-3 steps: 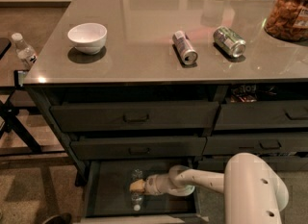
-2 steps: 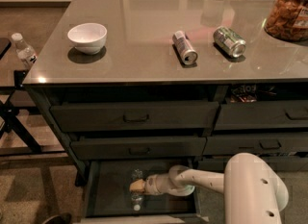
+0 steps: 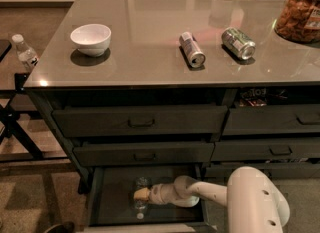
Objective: Place water bottle into bottom drawer
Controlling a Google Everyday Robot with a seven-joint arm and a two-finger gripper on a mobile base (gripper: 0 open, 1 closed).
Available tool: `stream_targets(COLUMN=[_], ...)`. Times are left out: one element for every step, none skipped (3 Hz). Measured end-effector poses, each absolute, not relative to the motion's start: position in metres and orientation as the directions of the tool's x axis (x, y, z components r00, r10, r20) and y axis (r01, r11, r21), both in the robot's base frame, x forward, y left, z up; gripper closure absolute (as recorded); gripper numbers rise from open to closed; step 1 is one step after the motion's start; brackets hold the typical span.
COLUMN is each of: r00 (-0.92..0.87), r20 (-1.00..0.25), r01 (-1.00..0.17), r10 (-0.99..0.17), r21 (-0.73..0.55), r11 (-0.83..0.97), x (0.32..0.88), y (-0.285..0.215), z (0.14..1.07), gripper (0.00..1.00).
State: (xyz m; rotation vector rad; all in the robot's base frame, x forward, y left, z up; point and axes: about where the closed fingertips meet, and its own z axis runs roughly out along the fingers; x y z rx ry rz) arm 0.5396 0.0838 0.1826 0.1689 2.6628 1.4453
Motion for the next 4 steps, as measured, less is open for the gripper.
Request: stream_targets(r00=[-0.987, -0.987, -0.987, -0.989], r20=[-0.047, -0.066, -0.072, -0.057], r01=[0.042, 0.019, 0.008, 0.015], r10=[0.154, 0.15, 0.146, 0.139], r21=[0.848, 0.861, 0.873, 0.883], r11=[0.529, 0.508, 0.488, 0.47], x=[0.543, 0.546, 0.546, 0.543], y=[0.085, 0.087, 0.088, 0.09], z=[0.172, 0.163, 0.152, 0.14], gripper=[1.0, 1.0, 1.0, 1.0])
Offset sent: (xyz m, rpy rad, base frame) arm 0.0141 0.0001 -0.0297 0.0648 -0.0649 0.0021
